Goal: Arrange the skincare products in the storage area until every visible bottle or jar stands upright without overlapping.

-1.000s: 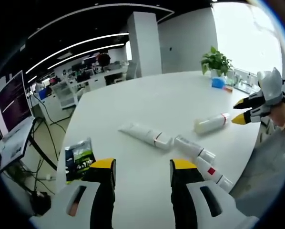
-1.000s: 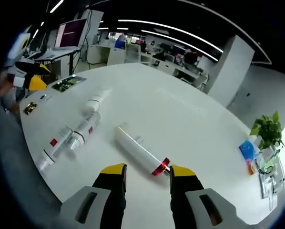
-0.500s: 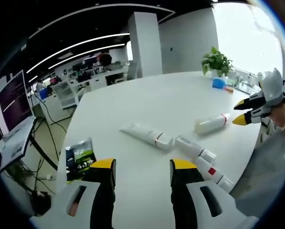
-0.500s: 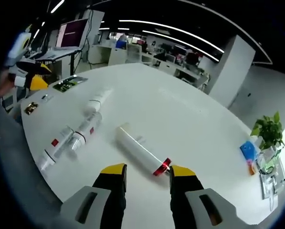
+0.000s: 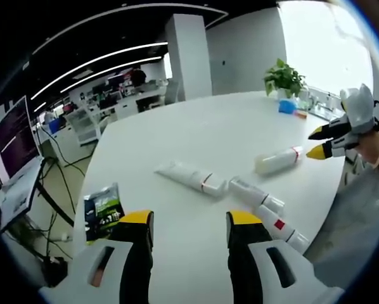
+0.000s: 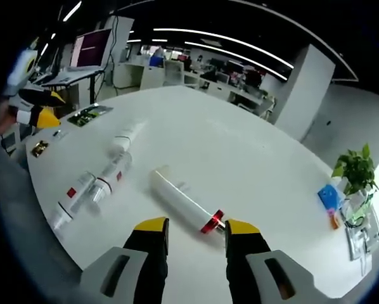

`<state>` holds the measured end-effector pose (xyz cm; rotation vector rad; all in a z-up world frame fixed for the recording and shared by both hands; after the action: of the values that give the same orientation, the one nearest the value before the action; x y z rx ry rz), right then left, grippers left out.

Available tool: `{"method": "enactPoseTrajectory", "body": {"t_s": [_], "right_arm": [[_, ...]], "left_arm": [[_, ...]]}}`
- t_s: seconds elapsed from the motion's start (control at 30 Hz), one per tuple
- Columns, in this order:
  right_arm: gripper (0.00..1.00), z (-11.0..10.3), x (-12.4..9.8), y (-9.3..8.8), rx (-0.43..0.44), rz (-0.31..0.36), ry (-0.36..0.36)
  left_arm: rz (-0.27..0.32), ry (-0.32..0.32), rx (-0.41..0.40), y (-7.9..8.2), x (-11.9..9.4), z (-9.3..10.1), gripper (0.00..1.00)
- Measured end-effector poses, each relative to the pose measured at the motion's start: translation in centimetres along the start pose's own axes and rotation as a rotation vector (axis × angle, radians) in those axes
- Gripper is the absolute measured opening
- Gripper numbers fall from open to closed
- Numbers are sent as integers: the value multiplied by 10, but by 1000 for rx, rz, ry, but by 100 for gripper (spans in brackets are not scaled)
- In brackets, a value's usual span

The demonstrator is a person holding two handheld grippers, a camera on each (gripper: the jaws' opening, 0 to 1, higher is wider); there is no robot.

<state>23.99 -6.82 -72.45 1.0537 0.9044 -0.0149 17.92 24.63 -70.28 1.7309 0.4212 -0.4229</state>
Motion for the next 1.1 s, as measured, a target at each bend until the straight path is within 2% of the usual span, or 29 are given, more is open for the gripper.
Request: {"method": "enactPoseTrajectory", "body": {"t_s": [0.53,0.9,1.1], "right_arm": [[31,6,-3,2,56,30,-6],[31,12,-10,4,121,82,-14],[31,13,-10,7,112,98,-14]], "left_arm": [[-5,-13,-20,-2,1,1,41],[-11,-10,-24,-2,1,1,41],[-7,0,-32,-2,0,-2,41]]}}
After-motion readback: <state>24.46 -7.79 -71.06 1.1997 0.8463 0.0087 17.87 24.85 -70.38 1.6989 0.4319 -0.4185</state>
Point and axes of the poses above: the point that each gripper's makers call its tool centre point, and the gripper's own axes: x roughly forward along the fingers, z roughly to its right, y roughly out of its top, the point moved 6 cm from there along -x, roughly backward along the fingers, and after that the axes turned 10 degrees about y, right-handed, at the moved point
